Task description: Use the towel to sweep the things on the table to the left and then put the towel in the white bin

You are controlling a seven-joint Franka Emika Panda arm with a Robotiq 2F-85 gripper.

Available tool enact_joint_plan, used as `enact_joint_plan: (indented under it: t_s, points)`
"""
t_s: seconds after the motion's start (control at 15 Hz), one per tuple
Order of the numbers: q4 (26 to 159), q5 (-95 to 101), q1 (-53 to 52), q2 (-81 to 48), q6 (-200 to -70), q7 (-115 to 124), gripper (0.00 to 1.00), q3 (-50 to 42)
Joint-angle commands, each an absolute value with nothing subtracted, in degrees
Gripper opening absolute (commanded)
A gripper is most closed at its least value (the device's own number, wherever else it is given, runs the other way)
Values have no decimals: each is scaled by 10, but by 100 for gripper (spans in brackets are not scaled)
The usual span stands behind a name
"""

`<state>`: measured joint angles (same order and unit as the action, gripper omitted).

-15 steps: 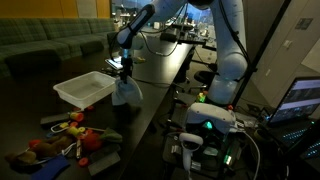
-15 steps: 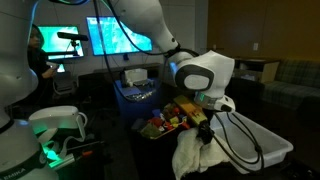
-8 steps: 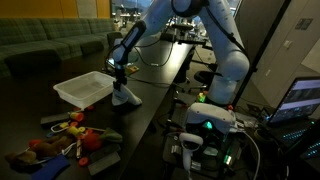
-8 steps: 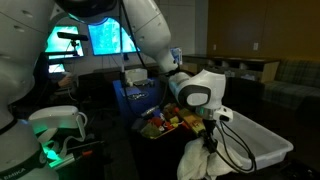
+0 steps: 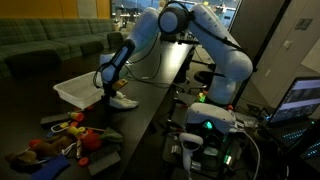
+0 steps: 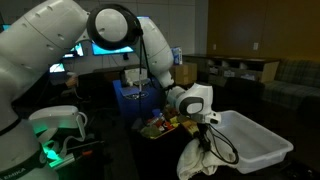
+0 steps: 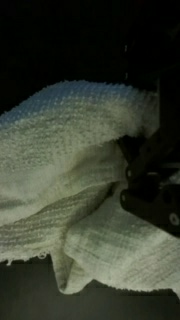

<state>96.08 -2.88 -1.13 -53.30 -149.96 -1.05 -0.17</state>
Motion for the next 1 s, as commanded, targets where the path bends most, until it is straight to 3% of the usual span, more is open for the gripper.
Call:
enact_joint_plan:
  t_s: [0.0,0.93]
  points:
    - [902,-6,-41,-572,-1500,6,4,-5]
    - [858,-17,-79,-588,-1511,-56,4,99]
